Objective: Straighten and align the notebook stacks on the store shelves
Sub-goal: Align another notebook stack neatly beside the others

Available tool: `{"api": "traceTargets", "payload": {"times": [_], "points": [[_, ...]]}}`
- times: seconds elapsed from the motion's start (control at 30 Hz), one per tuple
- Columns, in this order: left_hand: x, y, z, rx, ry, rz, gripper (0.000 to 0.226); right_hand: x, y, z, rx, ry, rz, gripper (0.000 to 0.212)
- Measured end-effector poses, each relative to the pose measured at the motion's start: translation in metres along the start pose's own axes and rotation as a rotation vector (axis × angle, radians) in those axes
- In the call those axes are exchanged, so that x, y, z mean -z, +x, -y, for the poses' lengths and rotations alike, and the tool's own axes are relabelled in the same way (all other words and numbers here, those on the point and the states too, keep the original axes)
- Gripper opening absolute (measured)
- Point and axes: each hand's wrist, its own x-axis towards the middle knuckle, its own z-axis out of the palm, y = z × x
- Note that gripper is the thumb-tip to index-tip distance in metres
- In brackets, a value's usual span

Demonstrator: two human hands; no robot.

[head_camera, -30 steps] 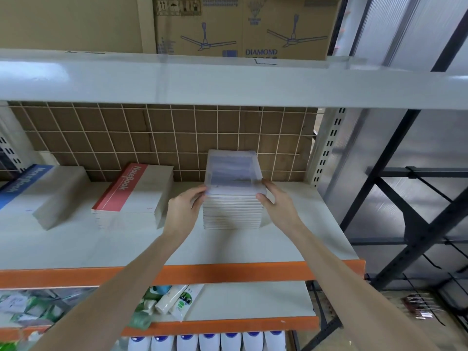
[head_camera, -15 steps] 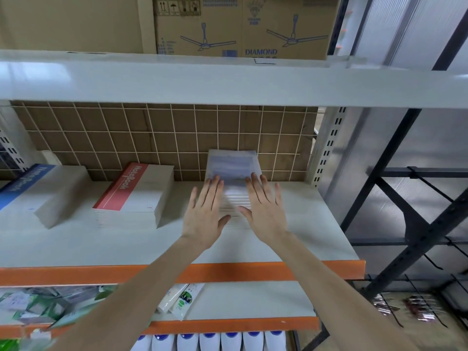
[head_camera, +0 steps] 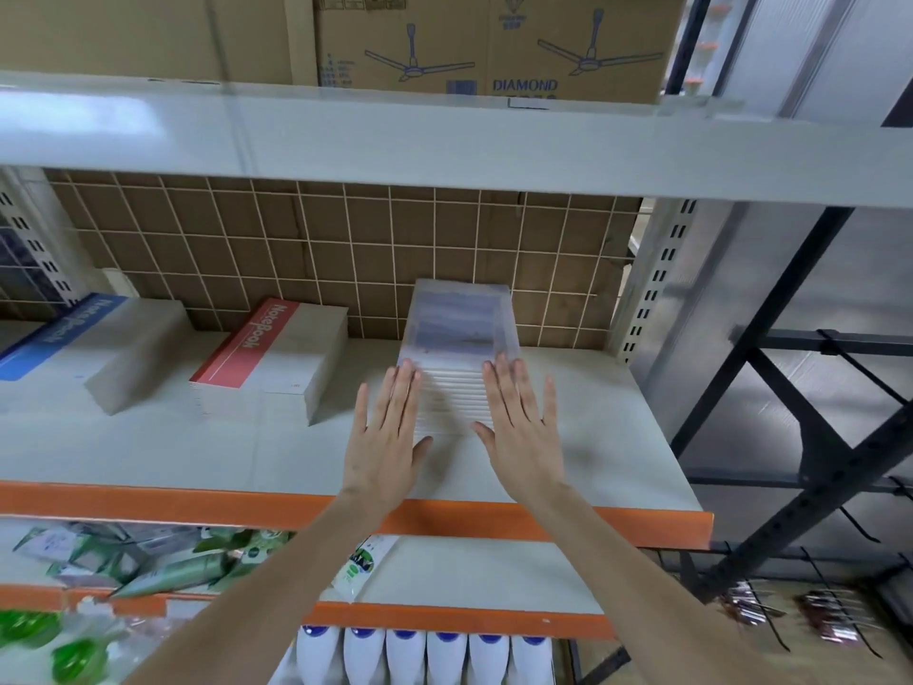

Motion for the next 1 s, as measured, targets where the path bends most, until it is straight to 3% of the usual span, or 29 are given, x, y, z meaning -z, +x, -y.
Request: {"api": "traceTargets", "payload": {"times": [0.07, 0.17, 0.4, 0.57, 0.77, 1.0], "points": [[-0.008, 0.001, -0.004, 0.046, 0.058, 0.099, 0.085, -0.005, 0.001, 0.0, 0.01, -0.008, -0.002, 0.072], [-0.012, 0.004, -0.008, 0.08, 0.077, 0.125, 0.085, -0.009, 0.002, -0.001, 0.018, 0.027, -0.016, 0.077], [0.01, -0.004, 0.003, 0.058, -0.025, -0.046, 0.077, 0.005, 0.006, 0.008, 0.04, 0.097, -0.086, 0.062], [0.023, -0.01, 0.038, 0.124, -0.021, -0.004, 0.068, 0.033, 0.031, 0.046, 0.112, 0.173, -0.092, 0.067], [0.026, -0.046, 0.144, 0.283, 0.069, 0.123, 0.073, 0.063, 0.061, 0.142, 0.223, 0.199, 0.069, 0.076], [0.043, -0.132, 0.311, 0.544, 0.042, 0.229, 0.074, 0.09, 0.095, 0.331, 0.436, 0.335, 0.261, 0.074]]}}
